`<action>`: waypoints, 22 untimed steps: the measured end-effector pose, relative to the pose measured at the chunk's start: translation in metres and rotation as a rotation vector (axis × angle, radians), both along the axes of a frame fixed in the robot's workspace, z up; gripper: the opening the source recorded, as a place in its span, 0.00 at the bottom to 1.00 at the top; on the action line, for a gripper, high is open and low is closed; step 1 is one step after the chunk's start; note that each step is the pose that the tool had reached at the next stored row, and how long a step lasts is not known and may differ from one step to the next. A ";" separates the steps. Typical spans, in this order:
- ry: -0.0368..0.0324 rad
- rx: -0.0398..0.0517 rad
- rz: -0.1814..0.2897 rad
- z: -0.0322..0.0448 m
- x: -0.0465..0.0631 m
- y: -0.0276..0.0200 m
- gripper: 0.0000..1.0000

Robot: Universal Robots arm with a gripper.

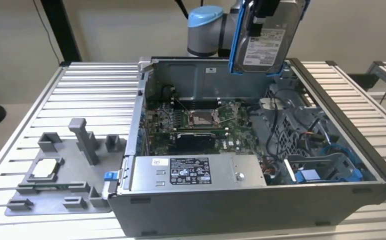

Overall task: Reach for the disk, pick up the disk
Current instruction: 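Pick up the disk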

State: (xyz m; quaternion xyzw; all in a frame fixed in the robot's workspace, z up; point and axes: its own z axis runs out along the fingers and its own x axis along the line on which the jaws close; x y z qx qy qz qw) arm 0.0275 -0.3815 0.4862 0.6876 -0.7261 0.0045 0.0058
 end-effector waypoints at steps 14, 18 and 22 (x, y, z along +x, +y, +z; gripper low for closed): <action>0.0048 0.0000 0.000 0.0000 0.044 0.0000 0.00; 0.0064 0.0001 0.000 0.0000 0.054 0.0000 0.00; 0.0078 0.0000 0.000 0.0000 0.064 0.0000 0.00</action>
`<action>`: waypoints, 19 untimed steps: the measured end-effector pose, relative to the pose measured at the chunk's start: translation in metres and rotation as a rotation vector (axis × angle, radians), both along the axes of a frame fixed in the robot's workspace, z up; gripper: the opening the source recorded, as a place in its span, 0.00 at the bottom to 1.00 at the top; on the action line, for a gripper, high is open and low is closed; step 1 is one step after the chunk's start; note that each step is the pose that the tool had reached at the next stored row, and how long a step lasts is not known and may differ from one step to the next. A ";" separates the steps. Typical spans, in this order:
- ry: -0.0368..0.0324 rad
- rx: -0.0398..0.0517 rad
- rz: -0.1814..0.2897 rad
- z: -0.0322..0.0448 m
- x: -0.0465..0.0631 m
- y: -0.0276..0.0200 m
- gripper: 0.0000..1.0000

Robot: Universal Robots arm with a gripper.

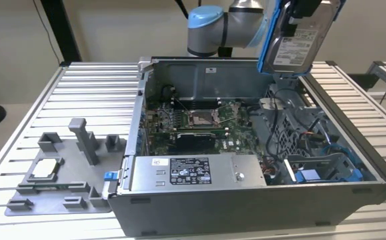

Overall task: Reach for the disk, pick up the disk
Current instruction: 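Pick up the disk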

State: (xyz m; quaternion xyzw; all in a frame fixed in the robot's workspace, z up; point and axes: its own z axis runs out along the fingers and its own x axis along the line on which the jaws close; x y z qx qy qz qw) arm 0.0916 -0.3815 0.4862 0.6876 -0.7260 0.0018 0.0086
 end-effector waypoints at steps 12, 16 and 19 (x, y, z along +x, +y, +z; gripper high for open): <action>0.0018 -0.0001 0.000 0.0000 0.020 0.0001 0.00; 0.0018 -0.0001 0.000 0.0000 0.020 0.0000 0.00; 0.0018 0.0000 0.000 0.0000 0.020 0.0000 0.00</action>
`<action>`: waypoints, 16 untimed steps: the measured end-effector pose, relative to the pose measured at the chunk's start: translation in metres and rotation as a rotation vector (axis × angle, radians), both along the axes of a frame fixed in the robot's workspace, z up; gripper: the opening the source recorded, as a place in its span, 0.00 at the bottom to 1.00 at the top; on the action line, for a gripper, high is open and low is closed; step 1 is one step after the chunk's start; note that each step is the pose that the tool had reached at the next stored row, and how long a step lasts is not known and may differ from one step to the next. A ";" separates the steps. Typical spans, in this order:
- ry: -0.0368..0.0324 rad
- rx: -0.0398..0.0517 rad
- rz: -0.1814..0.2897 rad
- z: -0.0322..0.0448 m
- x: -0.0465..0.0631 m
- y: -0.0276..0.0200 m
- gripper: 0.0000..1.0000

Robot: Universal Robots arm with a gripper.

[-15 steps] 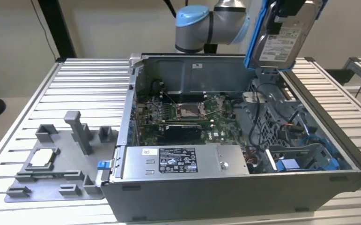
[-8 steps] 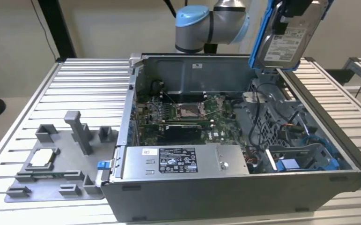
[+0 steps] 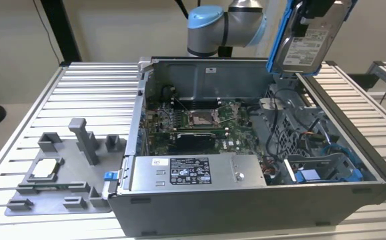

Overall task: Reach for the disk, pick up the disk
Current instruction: 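Pick up the disk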

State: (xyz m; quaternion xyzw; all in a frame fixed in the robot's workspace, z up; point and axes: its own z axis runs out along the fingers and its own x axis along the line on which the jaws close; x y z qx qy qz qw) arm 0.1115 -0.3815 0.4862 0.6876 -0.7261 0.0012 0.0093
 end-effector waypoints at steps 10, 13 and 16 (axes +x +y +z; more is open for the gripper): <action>0.0000 0.0000 0.000 0.0000 0.000 -0.0049 0.00; 0.0000 -0.0001 0.000 0.0000 0.000 -0.0084 0.00; 0.0000 -0.0001 0.000 0.0000 0.000 -0.0121 0.00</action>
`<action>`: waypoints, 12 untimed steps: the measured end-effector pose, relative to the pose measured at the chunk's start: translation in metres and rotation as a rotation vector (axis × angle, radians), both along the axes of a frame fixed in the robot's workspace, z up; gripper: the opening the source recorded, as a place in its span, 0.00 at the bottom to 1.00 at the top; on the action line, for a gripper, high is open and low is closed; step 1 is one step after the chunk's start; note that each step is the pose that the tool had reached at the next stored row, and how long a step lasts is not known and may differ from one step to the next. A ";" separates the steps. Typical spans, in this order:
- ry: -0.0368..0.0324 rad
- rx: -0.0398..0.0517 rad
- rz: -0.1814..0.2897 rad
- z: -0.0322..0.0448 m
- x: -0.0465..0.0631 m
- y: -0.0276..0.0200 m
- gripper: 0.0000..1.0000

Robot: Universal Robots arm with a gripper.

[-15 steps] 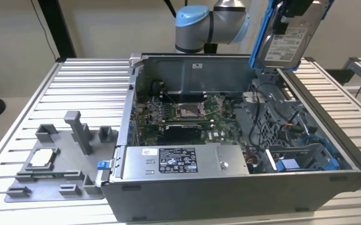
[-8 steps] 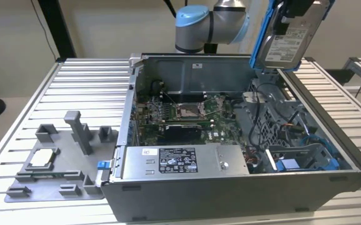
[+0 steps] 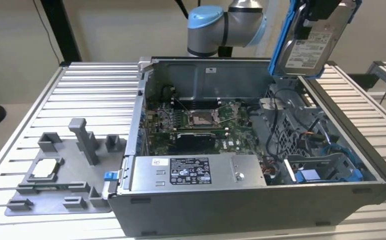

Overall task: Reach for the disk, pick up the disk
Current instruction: 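Pick up the disk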

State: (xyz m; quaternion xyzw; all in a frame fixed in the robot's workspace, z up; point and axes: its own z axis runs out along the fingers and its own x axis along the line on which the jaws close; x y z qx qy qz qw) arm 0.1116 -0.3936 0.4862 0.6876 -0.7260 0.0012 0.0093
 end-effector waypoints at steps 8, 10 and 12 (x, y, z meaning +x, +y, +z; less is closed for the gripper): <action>0.0000 0.0001 0.000 0.0000 0.000 -0.0108 0.00; 0.0000 0.0000 0.000 0.0000 0.000 -0.0135 0.00; 0.0000 0.0001 0.000 0.0000 0.000 -0.0165 0.00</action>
